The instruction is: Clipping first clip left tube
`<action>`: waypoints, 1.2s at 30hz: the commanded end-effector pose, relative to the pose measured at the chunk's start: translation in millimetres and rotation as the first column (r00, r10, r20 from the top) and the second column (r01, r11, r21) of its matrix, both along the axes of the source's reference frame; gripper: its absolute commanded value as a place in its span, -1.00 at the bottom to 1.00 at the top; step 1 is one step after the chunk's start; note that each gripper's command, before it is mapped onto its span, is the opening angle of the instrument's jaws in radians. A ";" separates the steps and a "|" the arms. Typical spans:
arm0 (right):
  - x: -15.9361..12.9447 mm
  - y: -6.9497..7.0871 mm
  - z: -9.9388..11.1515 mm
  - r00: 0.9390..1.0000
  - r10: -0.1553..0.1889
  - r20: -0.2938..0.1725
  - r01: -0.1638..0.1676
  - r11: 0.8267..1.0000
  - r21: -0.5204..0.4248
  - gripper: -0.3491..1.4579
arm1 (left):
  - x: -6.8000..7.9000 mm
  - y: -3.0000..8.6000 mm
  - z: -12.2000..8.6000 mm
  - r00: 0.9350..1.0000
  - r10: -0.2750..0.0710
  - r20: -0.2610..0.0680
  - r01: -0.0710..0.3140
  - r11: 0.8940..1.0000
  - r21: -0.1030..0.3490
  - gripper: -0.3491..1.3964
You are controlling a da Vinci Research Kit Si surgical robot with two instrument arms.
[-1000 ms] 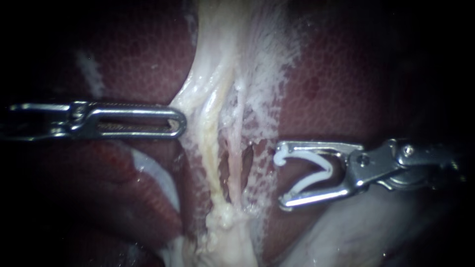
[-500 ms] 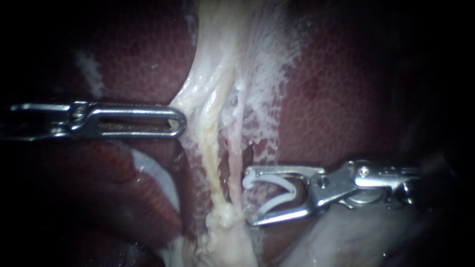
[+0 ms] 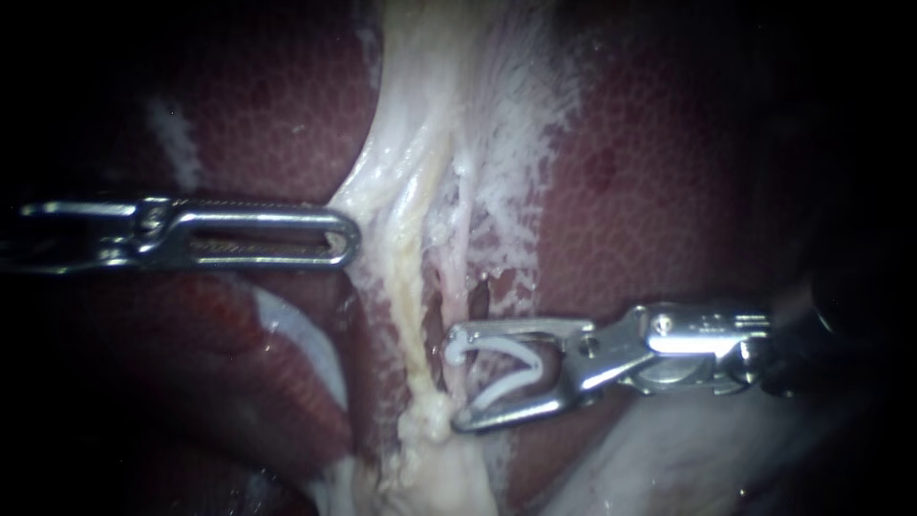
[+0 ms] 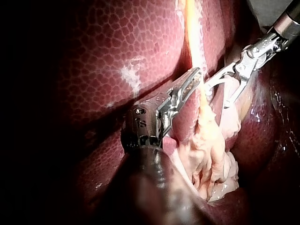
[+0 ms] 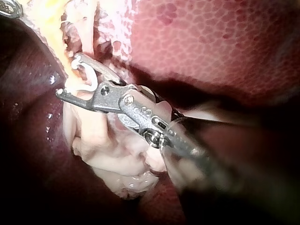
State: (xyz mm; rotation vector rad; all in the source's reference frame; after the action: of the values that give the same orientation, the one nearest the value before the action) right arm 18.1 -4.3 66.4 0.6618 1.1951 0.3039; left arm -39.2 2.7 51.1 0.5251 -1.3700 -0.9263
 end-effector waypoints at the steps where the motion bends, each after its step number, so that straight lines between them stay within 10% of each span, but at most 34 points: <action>1: 0.0 0.0 0.1 1.000 0.001 0.001 -0.001 1.000 0.000 0.03 | 0.0 0.0 0.0 1.000 0.000 0.000 0.000 1.000 0.000 -1.00; 19: 1.0 0.2 0.9 1.000 -0.010 0.006 0.010 1.000 0.000 0.03 | 0.5 -0.1 -0.3 1.000 0.000 -0.001 0.000 1.000 0.000 -1.00; 36: 2.8 -1.4 2.3 0.995 -0.097 -0.037 0.097 0.995 0.000 0.02 | 1.1 0.4 -1.5 1.000 -0.009 0.008 0.009 1.000 -0.002 -1.00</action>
State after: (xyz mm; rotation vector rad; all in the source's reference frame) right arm 21.0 -5.8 68.7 0.7279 1.1933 0.2116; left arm -38.0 3.1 49.5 0.5220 -1.3812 -0.9301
